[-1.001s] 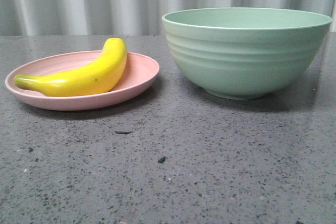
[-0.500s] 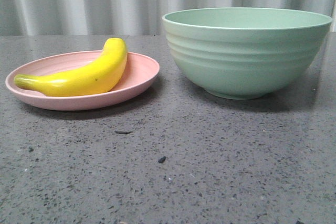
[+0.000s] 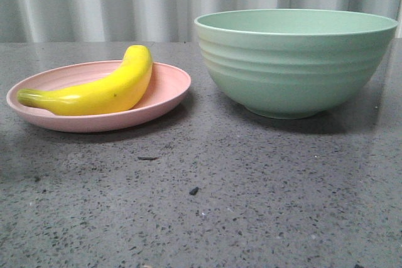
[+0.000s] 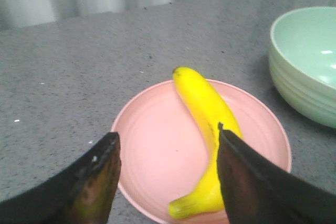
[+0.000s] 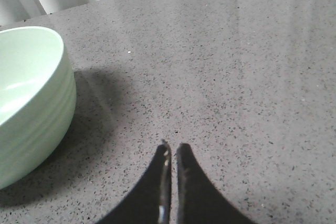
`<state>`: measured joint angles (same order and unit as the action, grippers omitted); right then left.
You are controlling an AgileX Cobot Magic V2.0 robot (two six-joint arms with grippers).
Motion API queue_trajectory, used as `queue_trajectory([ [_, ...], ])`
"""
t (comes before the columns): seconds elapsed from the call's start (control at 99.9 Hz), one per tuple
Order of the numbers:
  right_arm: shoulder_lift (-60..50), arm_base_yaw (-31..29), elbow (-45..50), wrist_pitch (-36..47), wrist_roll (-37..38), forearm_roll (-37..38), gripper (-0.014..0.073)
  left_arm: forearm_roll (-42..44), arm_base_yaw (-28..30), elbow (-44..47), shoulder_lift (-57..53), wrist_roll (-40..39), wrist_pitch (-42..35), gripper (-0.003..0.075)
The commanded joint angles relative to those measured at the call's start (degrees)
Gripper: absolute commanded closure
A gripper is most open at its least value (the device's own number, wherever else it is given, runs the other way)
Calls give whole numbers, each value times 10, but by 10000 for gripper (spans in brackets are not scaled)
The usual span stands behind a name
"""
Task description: Transfer banana from pink plate to green bowl
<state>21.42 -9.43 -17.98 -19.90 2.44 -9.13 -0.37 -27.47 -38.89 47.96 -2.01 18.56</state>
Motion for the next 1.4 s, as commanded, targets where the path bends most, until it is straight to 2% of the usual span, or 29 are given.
queue_trajectory([
  [0.0, 9, -4, -19, 44, -3, -1, 655, 4, -29, -53, 50, 3, -3, 342],
  [0.3, 9, -4, -19, 45, -3, -1, 655, -2, -80, -145, 202, 64, 75, 342],
  [0.61, 9, -4, -19, 45, -3, -1, 655, -1, -81, -200, 304, 174, 122, 342],
  [1.391, 9, -4, -19, 45, -3, -1, 655, -6, -81, -203, 366, 183, 95, 347],
])
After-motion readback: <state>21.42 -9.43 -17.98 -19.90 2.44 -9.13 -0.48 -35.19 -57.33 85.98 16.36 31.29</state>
